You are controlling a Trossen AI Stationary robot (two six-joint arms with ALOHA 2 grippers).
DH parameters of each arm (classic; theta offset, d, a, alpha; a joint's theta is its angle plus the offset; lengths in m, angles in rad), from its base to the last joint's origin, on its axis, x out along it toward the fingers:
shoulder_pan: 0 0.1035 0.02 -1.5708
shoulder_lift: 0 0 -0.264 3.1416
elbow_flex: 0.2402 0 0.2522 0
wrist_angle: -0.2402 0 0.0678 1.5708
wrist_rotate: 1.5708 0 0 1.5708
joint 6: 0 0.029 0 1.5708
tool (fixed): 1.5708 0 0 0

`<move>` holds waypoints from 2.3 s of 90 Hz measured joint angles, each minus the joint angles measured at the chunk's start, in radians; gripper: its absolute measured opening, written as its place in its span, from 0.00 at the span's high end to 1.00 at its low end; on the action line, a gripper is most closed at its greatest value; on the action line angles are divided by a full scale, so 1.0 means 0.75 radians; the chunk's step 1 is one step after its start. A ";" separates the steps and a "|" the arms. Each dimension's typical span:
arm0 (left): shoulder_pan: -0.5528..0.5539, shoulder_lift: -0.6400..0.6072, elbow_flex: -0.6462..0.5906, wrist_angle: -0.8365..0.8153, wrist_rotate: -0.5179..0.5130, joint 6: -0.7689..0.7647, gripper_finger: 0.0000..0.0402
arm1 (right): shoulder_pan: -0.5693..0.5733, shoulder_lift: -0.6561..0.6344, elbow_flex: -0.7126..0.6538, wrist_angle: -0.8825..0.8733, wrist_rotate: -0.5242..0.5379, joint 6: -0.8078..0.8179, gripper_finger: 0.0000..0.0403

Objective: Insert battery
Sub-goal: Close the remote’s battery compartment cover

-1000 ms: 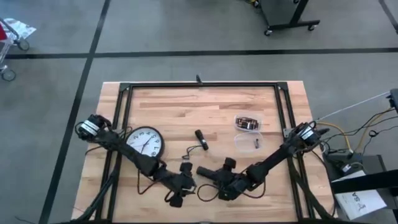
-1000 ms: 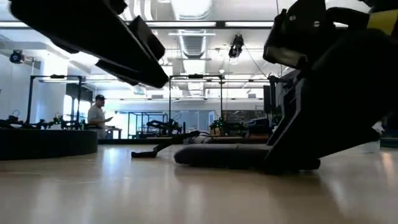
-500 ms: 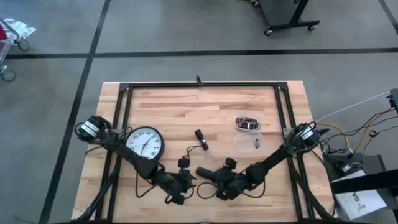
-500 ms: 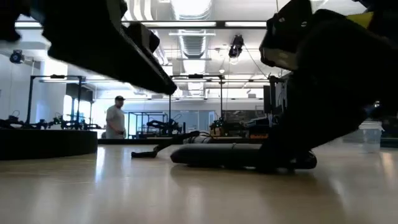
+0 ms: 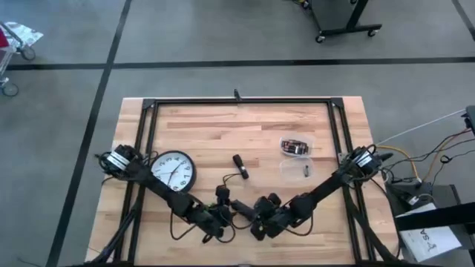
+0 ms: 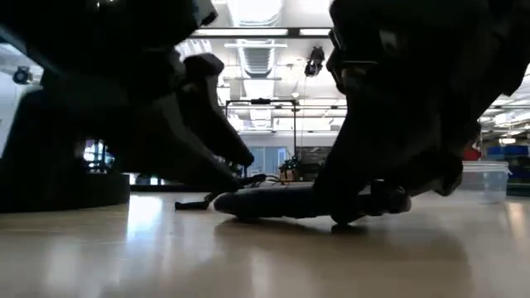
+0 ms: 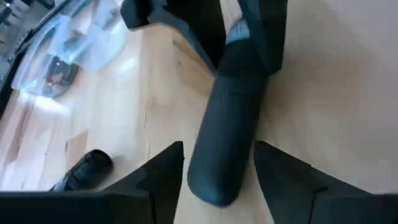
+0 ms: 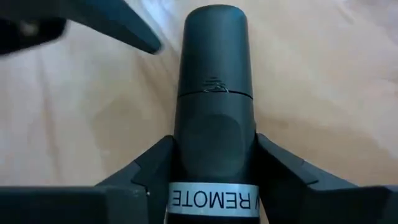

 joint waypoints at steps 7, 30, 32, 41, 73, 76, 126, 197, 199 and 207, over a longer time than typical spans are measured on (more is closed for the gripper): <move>0.001 0.024 0.000 0.000 0.000 0.019 0.52 | 0.002 0.000 0.010 0.005 -0.017 0.084 0.57; 0.001 0.079 0.000 0.032 0.000 0.024 0.50 | 0.005 0.000 0.036 0.009 -0.025 0.274 0.59; 0.001 0.082 0.000 0.038 0.000 0.025 0.51 | 0.005 0.000 0.039 0.008 -0.024 0.276 0.58; 0.001 0.095 0.001 0.062 0.007 0.027 0.53 | 0.002 0.000 0.046 0.007 -0.019 0.278 0.58; 0.008 0.103 -0.001 0.106 0.048 0.019 0.74 | -0.009 -0.002 0.062 0.007 -0.012 0.297 0.59; 0.008 0.104 -0.002 0.118 0.046 0.025 0.74 | -0.011 -0.004 0.062 0.007 -0.013 0.306 0.59; 0.009 0.116 -0.003 0.287 0.081 0.015 0.64 | -0.029 -0.005 0.063 0.020 0.012 0.295 0.58; 0.025 -0.061 0.004 0.059 0.288 -0.305 0.85 | -0.036 -0.163 0.064 0.002 -0.035 -0.230 0.40; 0.029 -0.069 0.004 0.044 0.305 -0.324 0.85 | -0.036 -0.179 0.064 -0.004 -0.024 -0.273 0.40; 0.055 -0.107 0.020 -0.056 0.399 -0.424 0.85 | -0.031 -0.228 0.065 -0.029 0.012 -0.430 0.39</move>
